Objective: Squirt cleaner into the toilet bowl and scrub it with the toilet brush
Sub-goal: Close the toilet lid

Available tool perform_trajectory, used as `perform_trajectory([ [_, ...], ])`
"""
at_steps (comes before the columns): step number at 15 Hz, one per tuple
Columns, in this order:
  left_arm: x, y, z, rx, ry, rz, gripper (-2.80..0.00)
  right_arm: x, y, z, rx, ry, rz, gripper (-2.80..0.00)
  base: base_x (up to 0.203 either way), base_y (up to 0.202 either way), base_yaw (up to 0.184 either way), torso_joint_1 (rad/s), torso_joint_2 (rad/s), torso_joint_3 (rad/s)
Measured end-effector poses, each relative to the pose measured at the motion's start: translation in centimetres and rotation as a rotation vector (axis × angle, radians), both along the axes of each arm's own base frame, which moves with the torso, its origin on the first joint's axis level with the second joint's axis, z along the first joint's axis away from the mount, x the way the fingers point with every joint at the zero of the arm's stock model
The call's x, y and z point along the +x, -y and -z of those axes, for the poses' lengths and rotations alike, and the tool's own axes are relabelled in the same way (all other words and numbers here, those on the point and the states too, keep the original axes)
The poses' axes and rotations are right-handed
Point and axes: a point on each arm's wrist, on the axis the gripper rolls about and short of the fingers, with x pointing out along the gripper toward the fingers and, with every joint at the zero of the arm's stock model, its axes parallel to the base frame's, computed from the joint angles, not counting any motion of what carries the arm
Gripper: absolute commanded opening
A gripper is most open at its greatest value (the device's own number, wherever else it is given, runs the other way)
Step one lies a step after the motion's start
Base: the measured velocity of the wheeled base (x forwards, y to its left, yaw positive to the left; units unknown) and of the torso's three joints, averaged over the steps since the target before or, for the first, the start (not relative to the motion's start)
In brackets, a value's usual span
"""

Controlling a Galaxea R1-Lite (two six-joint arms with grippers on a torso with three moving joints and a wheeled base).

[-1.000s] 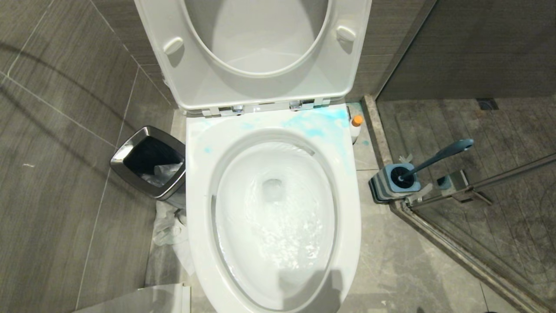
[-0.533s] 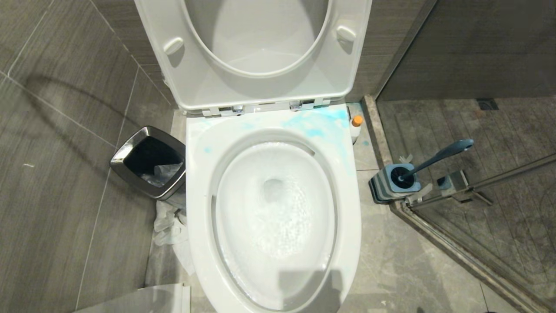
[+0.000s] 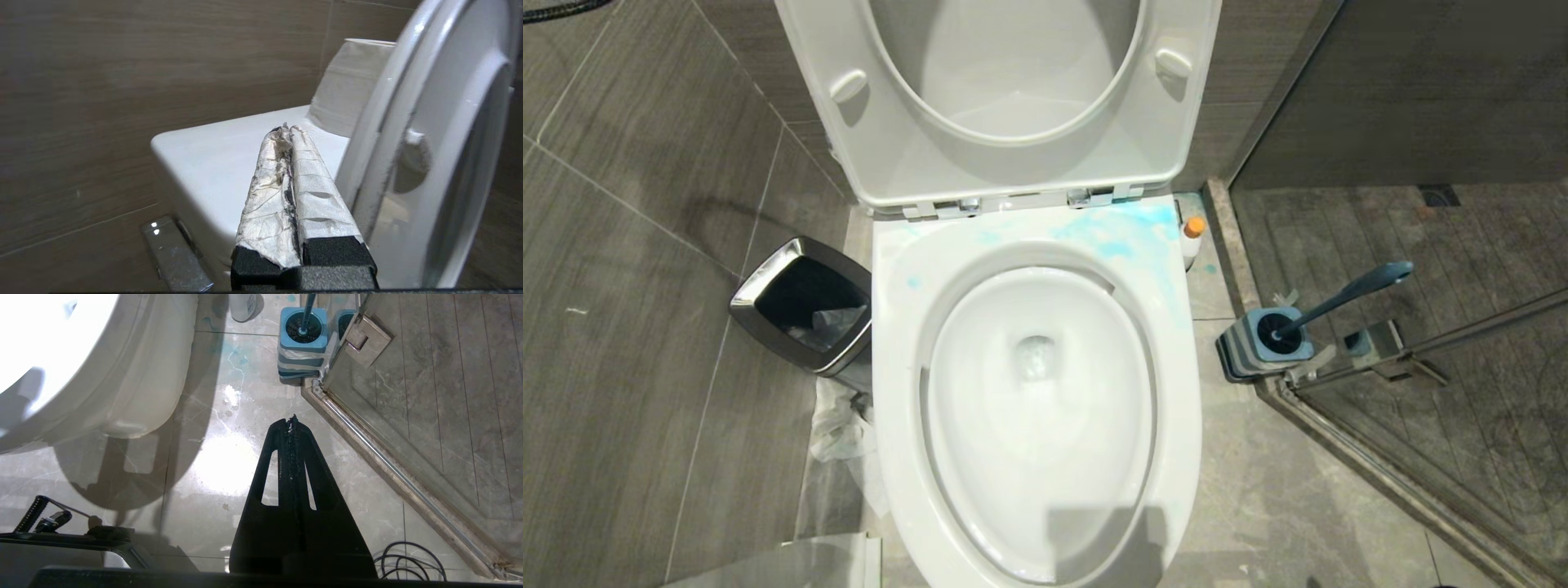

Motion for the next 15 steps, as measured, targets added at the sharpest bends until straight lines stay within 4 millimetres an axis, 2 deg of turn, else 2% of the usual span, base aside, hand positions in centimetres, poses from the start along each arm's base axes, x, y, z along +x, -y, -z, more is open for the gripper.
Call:
perform_trajectory([
  [6, 2.6, 1.8, 1.7, 0.006, -0.032, -0.079, -2.80, 0.0, 0.0, 0.0, 0.000, 0.000, 0.000, -2.80, 0.000, 0.000, 0.000, 0.000, 0.00, 0.000],
  [11, 3.3, 2.8, 2.2, 0.014, -0.048, -0.052, -2.80, 0.0, 0.0, 0.0, 0.000, 0.000, 0.000, -2.80, 0.000, 0.000, 0.000, 0.000, 0.00, 0.000],
  [15, 3.9, 3.3, 3.0, 0.036, -0.141, 0.020, -2.80, 0.0, 0.0, 0.0, 0.000, 0.000, 0.000, -2.80, 0.000, 0.000, 0.000, 0.000, 0.00, 0.000],
])
